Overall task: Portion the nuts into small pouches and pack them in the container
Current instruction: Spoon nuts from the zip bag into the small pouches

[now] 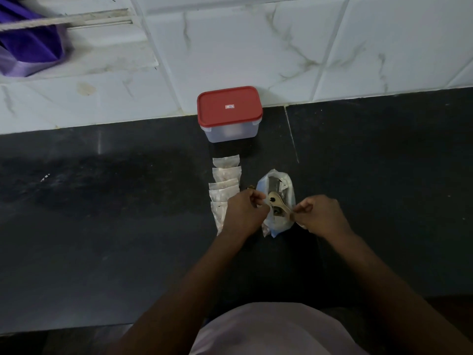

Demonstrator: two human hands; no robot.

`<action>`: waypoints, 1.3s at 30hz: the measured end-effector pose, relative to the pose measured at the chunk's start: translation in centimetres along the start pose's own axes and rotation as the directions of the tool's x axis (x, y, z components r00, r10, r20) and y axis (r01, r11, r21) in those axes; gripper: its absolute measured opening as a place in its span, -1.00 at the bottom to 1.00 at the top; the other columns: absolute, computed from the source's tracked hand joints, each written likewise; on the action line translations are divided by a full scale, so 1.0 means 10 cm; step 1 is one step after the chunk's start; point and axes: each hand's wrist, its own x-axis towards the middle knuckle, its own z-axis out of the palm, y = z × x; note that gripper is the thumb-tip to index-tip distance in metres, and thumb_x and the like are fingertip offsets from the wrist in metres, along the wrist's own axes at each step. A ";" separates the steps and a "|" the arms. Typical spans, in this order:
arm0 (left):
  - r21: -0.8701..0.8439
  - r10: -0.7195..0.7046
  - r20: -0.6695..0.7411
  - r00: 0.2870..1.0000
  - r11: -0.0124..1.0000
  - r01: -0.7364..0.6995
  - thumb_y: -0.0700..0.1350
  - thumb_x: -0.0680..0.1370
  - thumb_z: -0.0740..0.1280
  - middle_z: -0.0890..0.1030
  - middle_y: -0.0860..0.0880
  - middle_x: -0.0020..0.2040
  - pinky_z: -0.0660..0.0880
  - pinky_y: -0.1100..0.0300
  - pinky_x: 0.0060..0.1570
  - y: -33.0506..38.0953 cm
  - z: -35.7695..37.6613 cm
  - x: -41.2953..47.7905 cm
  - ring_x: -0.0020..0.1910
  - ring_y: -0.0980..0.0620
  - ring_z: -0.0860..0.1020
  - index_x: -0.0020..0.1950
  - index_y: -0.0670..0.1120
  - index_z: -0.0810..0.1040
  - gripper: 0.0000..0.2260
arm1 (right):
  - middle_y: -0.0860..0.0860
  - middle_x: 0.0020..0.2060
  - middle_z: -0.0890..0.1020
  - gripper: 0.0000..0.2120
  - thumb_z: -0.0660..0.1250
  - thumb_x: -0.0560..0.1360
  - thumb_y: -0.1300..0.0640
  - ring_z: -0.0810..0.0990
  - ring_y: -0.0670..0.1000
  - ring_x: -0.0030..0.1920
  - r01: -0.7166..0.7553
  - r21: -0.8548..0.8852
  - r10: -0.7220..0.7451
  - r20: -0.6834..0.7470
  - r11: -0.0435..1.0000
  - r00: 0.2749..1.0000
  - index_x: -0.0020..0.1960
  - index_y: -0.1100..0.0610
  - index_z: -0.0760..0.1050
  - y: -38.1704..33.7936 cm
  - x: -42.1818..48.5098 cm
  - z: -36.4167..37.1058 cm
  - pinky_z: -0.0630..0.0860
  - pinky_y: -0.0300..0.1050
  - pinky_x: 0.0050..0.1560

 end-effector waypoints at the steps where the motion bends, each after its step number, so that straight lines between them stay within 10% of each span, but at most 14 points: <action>1: 0.010 -0.007 0.009 1.000 1.000 0.007 -0.20 0.52 0.47 0.64 0.08 -0.07 0.66 0.18 -0.02 0.00 0.01 0.01 -0.06 0.15 0.64 0.09 -0.05 0.63 -0.84 | -0.07 -0.17 0.69 -0.89 0.53 0.48 0.08 0.68 -0.12 -0.19 0.011 0.006 -0.011 -0.010 1.000 1.000 -0.05 -0.03 0.62 0.02 -0.01 -0.01 0.67 -0.09 -0.07; 30: 0.124 0.083 -0.030 0.996 0.989 -0.079 -0.02 0.52 0.51 0.73 0.08 -0.19 0.52 0.48 -0.26 0.37 0.22 0.23 -0.28 0.24 0.65 -0.08 -0.03 0.76 -0.90 | -0.13 -0.21 0.67 -0.91 0.55 0.42 0.16 0.67 -0.16 -0.18 0.589 0.063 -0.529 -0.370 0.806 0.764 -0.08 0.07 0.69 0.28 -0.38 -0.23 0.61 -0.30 -0.11; 39: 0.134 0.081 0.005 0.997 0.988 -0.081 -0.15 0.49 0.53 0.69 0.13 -0.21 0.59 0.41 -0.19 0.35 0.15 0.20 -0.26 0.28 0.65 -0.17 0.06 0.68 -0.88 | -0.12 -0.24 0.69 -0.90 0.55 0.43 0.16 0.67 -0.20 -0.20 0.411 0.192 -0.310 -0.403 0.891 0.861 -0.09 0.02 0.68 0.24 -0.28 -0.26 0.63 -0.26 -0.16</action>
